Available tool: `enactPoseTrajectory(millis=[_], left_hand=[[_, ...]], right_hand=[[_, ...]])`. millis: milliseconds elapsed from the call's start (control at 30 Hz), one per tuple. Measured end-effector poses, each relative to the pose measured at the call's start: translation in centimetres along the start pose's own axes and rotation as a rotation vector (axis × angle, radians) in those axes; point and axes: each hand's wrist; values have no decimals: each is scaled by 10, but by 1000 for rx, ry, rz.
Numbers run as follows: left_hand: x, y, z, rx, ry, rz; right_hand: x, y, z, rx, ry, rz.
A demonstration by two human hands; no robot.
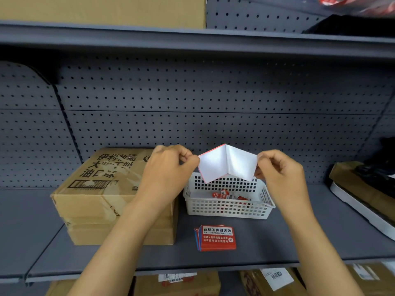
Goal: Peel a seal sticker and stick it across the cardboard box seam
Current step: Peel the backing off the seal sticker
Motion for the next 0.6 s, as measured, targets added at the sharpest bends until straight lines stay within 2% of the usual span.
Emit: enactPoseTrajectory(millis=[333,600], left_hand=[[15,30,-4,-16,315,-9],[65,50,9,1,509,-174]], right_hand=[[-39,21,15,27,-79,154],[-43,32,22,42,-75,156]])
Point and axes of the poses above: each hand's wrist, its own y-axis towards the middle knuckle, its own x-axis out of the palm, z = x × y, and after that the axes turned 5 degrees about y, right-handed
